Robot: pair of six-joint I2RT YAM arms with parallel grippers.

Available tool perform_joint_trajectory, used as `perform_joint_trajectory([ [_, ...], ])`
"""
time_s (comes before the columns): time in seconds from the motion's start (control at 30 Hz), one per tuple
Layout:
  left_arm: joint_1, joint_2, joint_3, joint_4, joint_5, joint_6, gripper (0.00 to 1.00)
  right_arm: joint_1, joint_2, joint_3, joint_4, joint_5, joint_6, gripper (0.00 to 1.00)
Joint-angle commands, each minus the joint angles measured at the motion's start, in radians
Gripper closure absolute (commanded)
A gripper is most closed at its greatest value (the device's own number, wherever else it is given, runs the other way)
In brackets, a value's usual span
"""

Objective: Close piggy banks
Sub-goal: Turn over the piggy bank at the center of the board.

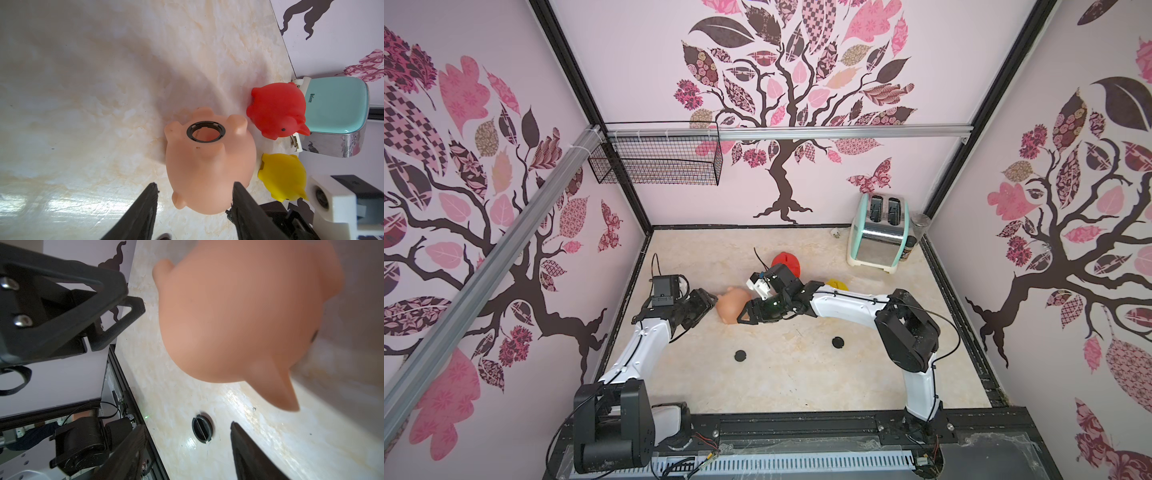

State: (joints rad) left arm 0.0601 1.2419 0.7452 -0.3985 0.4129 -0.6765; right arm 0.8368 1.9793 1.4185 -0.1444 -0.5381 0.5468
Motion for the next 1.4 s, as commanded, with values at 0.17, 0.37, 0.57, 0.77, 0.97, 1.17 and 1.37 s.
perform_joint_trajectory([
  [0.17,0.000,-0.101,-0.015,-0.075,-0.032,0.035,0.41,-0.065,-0.061,0.031,-0.038,0.108,-0.049,0.33],
  [0.37,-0.005,-0.131,-0.042,-0.076,-0.020,0.031,0.42,-0.074,0.014,0.106,-0.061,0.083,-0.048,0.33],
  [0.57,-0.009,-0.087,-0.047,-0.047,0.006,0.022,0.42,-0.073,0.064,0.114,-0.041,0.043,-0.016,0.33],
  [0.77,-0.009,-0.015,-0.018,-0.019,0.024,0.012,0.42,-0.068,0.064,0.088,-0.012,0.004,0.010,0.33],
  [0.97,-0.012,0.028,0.000,0.003,0.023,0.007,0.42,-0.041,0.045,0.062,0.006,-0.007,0.021,0.33],
  [1.17,-0.013,0.071,0.030,0.003,0.022,0.017,0.42,-0.002,0.042,0.054,0.013,-0.022,0.031,0.33],
  [1.37,-0.013,0.105,0.069,-0.015,0.018,0.039,0.42,0.017,0.019,0.027,0.040,-0.042,0.042,0.33],
])
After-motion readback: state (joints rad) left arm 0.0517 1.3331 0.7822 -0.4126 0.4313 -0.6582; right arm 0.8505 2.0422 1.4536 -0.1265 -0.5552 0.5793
